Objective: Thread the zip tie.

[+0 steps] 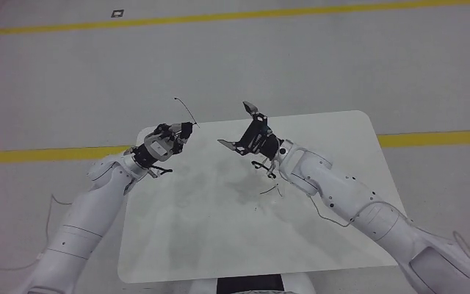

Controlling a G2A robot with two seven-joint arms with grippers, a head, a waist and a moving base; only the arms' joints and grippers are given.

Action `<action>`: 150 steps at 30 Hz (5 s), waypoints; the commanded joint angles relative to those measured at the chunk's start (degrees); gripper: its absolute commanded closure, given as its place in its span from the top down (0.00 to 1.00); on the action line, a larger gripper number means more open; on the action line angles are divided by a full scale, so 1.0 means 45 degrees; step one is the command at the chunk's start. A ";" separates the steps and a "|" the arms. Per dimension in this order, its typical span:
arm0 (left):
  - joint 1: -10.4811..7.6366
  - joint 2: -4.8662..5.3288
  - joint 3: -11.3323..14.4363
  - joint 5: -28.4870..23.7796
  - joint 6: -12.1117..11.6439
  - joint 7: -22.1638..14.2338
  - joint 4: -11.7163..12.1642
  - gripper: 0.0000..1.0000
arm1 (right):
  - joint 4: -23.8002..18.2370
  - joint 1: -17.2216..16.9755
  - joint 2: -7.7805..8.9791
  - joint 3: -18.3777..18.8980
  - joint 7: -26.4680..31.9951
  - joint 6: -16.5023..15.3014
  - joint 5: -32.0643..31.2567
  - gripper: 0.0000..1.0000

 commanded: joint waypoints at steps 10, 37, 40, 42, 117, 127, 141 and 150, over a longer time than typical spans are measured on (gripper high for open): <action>0.0374 -0.0453 0.0779 -0.1740 -0.0039 0.1018 -0.0420 0.00 | -0.0078 -0.0275 -0.0365 0.0088 -0.0080 0.0141 -0.0837 1.00; 0.0111 -0.0745 0.1143 -0.1913 -0.0274 0.1310 -0.0065 0.00 | 0.0378 -0.0578 -0.1216 0.0653 -0.0470 -0.0747 -0.2010 0.19; 0.0111 -0.0745 0.1143 -0.1913 -0.0274 0.1310 -0.0065 0.00 | 0.0403 -0.0578 -0.1314 0.0702 -0.0496 -0.0786 -0.2105 0.19; 0.0111 -0.0745 0.1143 -0.1913 -0.0274 0.1310 -0.0065 0.00 | 0.0415 -0.0586 -0.1377 0.0736 -0.0515 -0.0826 -0.2187 0.19; 0.0111 -0.0745 0.1143 -0.1913 -0.0274 0.1310 -0.0065 0.00 | -0.0828 -0.2510 -0.1397 0.3466 0.2291 -0.2876 -0.4777 0.00; 0.0111 -0.0745 0.1143 -0.1913 -0.0274 0.1310 -0.0065 0.00 | -0.1015 -0.2518 -0.1122 0.3262 0.2738 -0.2669 -0.4777 0.00; 0.0111 -0.0745 0.1143 -0.1913 -0.0274 0.1310 -0.0065 0.00 | -0.1157 -0.2576 -0.0857 0.3098 0.2982 -0.2445 -0.4777 0.00; 0.0111 -0.0745 0.1143 -0.1913 -0.0274 0.1310 -0.0065 0.00 | -0.1241 -0.2716 -0.0658 0.3136 0.3236 -0.2297 -0.4777 0.00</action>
